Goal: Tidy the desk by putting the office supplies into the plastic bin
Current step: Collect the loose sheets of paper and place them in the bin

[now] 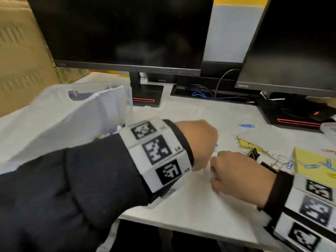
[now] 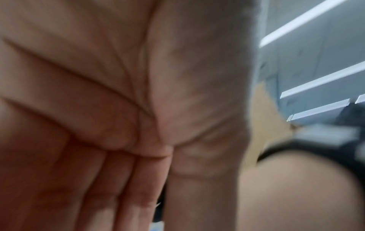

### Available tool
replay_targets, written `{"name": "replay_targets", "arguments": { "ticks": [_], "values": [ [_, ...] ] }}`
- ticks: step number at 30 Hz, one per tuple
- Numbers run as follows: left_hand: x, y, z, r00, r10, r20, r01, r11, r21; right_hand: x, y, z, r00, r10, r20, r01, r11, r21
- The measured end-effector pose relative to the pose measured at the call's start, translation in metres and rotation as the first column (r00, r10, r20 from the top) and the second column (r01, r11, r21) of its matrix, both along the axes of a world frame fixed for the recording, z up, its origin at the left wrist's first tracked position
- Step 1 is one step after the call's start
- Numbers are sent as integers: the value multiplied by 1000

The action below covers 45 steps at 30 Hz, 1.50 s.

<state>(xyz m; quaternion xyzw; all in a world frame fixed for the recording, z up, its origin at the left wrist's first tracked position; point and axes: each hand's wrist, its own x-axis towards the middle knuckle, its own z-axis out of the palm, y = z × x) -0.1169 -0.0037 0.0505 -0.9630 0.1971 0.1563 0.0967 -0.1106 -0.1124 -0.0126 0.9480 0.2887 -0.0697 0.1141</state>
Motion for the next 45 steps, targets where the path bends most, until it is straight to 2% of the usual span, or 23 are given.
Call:
{"name": "replay_targets", "arguments": {
  "ticks": [1,2,5,9,12,16,20,22,27,30,33,35,38,40,42,43,45],
  "values": [
    [5,6,-7,998,24,65,-27,999,41,2,0,1,1000,-9,15,9,1000,-14],
    [11,13,-10,995,76,71,-78,997,25,5,-1,0,999,-17,28,17,1000,-20],
    [20,16,-12,984,174,38,-175,984,25,13,-11,1,998,-60,3,60,996,68],
    [41,40,-19,961,273,-33,-265,952,154,16,-22,14,991,-137,-9,136,970,200],
    [51,55,-26,918,386,-89,-366,913,182,17,-30,26,986,-167,15,153,931,331],
    [54,66,-32,872,468,-142,-449,882,147,18,-38,40,971,-207,121,123,864,489],
    [52,69,-29,842,501,-200,-501,864,56,22,-42,50,945,-249,212,98,834,543],
    [53,68,-22,855,492,-161,-497,868,14,25,-43,57,928,-270,255,83,821,565],
    [50,62,17,883,463,77,-449,881,-147,28,-49,80,908,-308,285,85,800,594],
    [42,62,46,878,406,254,-339,902,-269,33,-55,90,914,-294,278,101,830,548],
    [31,62,65,846,396,357,-223,871,-439,38,-59,93,917,-257,306,65,852,520],
    [25,63,71,854,347,389,-104,844,-526,38,-57,92,923,-218,316,11,837,547],
    [16,59,76,939,191,286,27,788,-615,36,-51,88,948,-128,292,-105,742,662],
    [20,53,67,980,124,154,14,733,-680,37,-48,85,955,-98,279,-153,643,750],
    [35,47,48,984,140,113,-12,678,-735,40,-48,85,957,-80,279,-199,520,831],
    [43,43,38,981,169,97,-31,625,-780,39,-48,86,960,-59,272,-218,447,868],
    [53,38,21,984,174,38,-48,465,-884,36,-49,87,969,-28,244,-225,301,927]
  ]
}}
